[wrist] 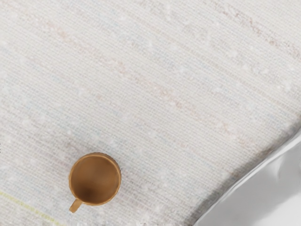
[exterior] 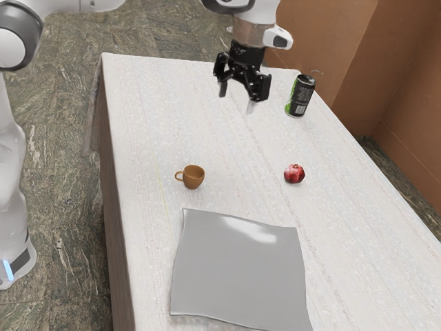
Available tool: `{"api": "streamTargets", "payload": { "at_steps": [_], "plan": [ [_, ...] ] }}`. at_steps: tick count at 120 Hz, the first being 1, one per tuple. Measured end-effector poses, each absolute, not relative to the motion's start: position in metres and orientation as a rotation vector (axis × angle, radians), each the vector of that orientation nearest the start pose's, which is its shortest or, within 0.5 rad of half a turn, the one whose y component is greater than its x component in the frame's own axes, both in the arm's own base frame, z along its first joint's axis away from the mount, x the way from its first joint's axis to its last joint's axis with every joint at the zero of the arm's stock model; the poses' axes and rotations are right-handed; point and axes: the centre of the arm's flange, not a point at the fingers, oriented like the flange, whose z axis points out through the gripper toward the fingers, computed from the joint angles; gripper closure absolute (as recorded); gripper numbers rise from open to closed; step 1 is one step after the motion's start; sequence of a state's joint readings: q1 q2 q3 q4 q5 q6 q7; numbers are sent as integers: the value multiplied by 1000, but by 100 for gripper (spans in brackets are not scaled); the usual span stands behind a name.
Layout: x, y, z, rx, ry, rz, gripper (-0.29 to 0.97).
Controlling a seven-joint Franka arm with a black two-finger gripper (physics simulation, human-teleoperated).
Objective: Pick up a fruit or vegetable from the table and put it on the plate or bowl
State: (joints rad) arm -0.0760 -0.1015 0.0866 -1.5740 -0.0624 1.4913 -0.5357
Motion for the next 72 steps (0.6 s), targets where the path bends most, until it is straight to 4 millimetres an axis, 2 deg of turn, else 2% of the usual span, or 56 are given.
{"api": "streamTargets", "payload": {
  "at_steps": [10, 16, 20, 25, 28, 42, 48, 54, 58, 67, 72],
  "plan": [
    [505, 0, 677, -2988, -1206, 29, 0],
    [502, -13, 678, -2935, -1310, 50, 0],
    [500, -34, 678, -2922, -1292, 49, 0],
    [490, -70, 684, -2946, -1201, 31, 0],
    [485, -84, 688, -2963, -1145, 19, 0],
    [483, -90, 714, -3017, -1003, -71, 0],
    [499, -90, 724, -3030, -933, -124, 0],
    [533, -91, 726, -3024, -851, -188, 0],
    [550, -90, 727, -3025, -792, -222, 0],
    [593, -79, 706, -3016, -682, -240, 0],
    [609, -70, 695, -3013, -630, -234, 0]
  ]
}}
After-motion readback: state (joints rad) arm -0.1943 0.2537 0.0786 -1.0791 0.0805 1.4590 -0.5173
